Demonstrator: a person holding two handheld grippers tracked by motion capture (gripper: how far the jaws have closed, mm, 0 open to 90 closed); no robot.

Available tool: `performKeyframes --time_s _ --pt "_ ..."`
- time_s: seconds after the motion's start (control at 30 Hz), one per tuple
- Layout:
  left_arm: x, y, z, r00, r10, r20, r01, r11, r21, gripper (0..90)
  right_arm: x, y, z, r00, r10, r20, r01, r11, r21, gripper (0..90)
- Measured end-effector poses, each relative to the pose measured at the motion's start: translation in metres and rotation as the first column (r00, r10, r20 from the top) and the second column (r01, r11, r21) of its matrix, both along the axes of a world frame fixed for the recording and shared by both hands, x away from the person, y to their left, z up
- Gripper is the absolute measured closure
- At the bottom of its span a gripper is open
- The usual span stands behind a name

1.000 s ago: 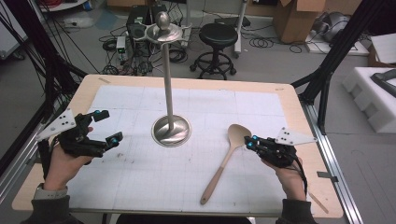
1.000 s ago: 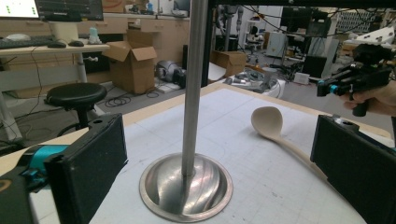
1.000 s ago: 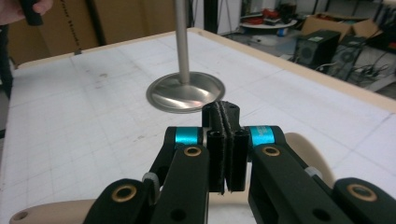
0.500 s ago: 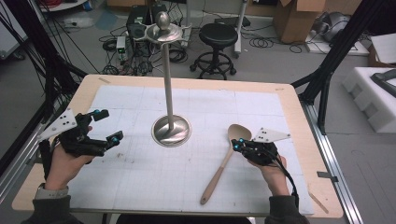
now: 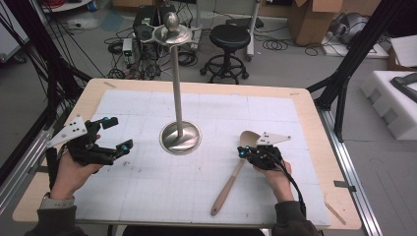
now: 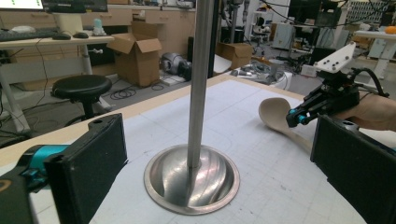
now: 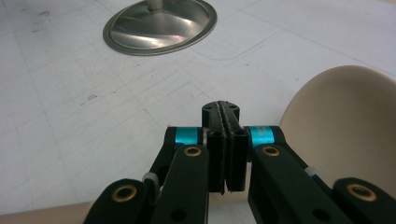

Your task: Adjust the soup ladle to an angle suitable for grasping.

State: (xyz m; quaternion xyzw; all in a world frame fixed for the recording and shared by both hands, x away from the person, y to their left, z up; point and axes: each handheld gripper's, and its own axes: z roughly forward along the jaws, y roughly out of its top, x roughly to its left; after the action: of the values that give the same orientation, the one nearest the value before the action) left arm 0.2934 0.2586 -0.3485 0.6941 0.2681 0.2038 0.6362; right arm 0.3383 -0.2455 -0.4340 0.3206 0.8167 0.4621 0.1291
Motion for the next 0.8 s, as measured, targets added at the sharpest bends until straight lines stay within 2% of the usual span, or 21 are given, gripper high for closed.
performKeyframes --time_s 0.2,0.3,0.37,0.4,0.5,0.6,0.8 --pt "0.0 0.002 0.0 1.0 0.006 0.002 -0.006 0.9999 -0.011 4.1 0.009 0.009 -0.006 0.9994 0.014 -0.03 -0.016 0.998 -0.061 89.9" --pt "0.001 0.002 -0.001 0.9999 0.012 -0.001 -0.012 0.9999 -0.005 4.0 0.011 0.01 -0.008 0.9994 0.004 -0.036 -0.007 0.997 -0.073 89.9" --pt "0.0 0.003 -0.001 0.9995 0.03 0.011 -0.03 0.9995 -0.004 4.1 0.012 0.011 -0.009 0.999 -0.006 -0.045 0.002 0.996 -0.088 89.9" --pt "0.0 0.003 -0.001 0.9993 0.033 0.019 -0.033 0.9994 -0.011 4.1 0.012 0.011 -0.011 0.9989 -0.007 -0.047 0.002 0.994 -0.111 89.9" --pt "-0.002 0.004 0.001 0.9987 0.038 0.035 -0.037 0.999 -0.027 4.1 0.013 0.012 -0.013 0.9988 -0.008 -0.049 0.002 0.992 -0.125 89.9" --pt "-0.001 0.006 0.001 0.9988 0.039 0.028 -0.039 0.9989 -0.028 4.0 0.013 0.011 -0.014 0.9986 -0.008 -0.053 0.0 0.989 -0.151 90.0" --pt "0.0 0.005 -0.001 0.9992 0.037 0.016 -0.036 0.9991 -0.02 4.1 0.012 0.009 -0.012 0.9986 -0.003 -0.053 -0.006 0.986 -0.164 90.0"
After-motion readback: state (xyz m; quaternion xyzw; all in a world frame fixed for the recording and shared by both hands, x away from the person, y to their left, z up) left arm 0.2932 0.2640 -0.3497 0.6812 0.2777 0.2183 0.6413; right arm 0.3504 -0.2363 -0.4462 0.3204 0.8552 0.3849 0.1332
